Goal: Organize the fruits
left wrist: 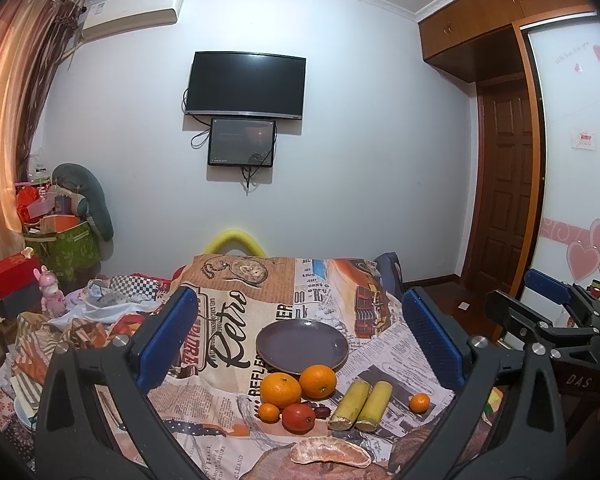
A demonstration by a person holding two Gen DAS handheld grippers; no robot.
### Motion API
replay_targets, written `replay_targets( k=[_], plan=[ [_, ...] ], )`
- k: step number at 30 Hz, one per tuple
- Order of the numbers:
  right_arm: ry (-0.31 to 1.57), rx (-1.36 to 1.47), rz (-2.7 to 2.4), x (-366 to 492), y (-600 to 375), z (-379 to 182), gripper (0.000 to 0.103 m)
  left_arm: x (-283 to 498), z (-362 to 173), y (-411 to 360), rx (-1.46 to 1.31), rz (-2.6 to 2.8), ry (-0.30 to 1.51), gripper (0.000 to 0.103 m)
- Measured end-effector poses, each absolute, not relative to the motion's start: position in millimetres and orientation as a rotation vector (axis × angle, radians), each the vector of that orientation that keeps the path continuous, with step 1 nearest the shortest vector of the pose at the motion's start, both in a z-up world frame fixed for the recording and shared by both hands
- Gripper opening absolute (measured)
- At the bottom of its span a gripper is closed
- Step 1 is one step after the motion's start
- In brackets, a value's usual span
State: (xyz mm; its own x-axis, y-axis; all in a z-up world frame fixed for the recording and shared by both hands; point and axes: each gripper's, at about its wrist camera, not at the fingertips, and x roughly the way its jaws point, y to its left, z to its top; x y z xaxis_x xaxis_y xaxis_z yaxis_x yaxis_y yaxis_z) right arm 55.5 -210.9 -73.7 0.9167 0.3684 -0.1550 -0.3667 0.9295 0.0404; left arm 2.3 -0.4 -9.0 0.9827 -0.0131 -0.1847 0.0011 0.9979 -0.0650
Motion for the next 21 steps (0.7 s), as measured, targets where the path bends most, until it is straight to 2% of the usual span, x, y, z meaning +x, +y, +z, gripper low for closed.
replay_targets(
  k=[21],
  plan=[
    [0.163,0.013,0.381,56.5,-211.9,-72.2,0.103,3.8,-6.2,-1.0,-0.065,-0.010,0.189,0.103]
  ],
)
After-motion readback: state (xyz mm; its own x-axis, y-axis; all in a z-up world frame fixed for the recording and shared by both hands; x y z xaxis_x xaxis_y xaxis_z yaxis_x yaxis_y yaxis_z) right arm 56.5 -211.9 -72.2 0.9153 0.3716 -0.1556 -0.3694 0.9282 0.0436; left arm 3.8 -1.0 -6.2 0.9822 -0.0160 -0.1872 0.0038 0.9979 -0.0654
